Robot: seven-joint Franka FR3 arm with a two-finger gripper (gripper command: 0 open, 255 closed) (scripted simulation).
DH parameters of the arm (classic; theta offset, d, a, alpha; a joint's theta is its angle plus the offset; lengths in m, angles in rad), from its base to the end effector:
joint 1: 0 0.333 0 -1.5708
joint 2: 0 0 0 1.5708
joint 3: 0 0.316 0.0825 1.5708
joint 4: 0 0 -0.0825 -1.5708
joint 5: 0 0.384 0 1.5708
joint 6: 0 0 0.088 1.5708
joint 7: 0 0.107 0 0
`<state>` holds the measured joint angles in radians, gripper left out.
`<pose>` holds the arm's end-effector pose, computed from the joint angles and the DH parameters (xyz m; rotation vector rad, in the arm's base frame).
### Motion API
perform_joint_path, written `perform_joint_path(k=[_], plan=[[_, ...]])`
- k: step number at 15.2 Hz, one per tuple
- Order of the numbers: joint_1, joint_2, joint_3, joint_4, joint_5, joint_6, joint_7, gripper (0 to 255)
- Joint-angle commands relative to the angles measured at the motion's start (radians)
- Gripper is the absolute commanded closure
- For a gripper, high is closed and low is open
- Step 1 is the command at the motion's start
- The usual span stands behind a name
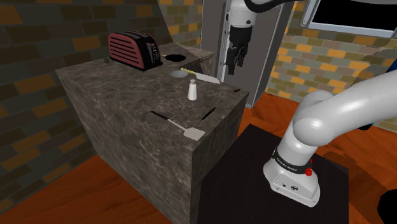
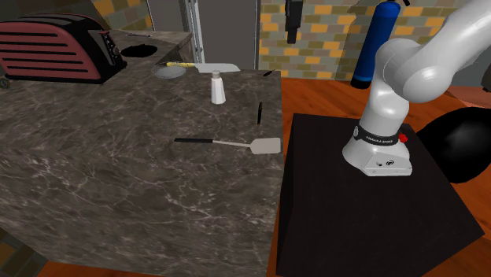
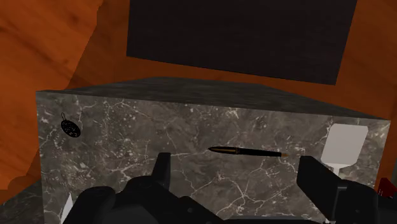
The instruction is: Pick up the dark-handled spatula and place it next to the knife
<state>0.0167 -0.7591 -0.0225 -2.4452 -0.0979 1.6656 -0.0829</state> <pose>0.3192 -0.0128 0.5483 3.0571 0.1434 -0.0366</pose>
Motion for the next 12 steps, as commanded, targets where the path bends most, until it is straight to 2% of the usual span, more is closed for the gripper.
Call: perform_joint_path(k=[1,12], plan=[[0.0,0.0,0.0,0.0,0.0,0.0,0.0,0],[0.074,0.217,0.143,-0.066,0.117,0.318,0.197,0]])
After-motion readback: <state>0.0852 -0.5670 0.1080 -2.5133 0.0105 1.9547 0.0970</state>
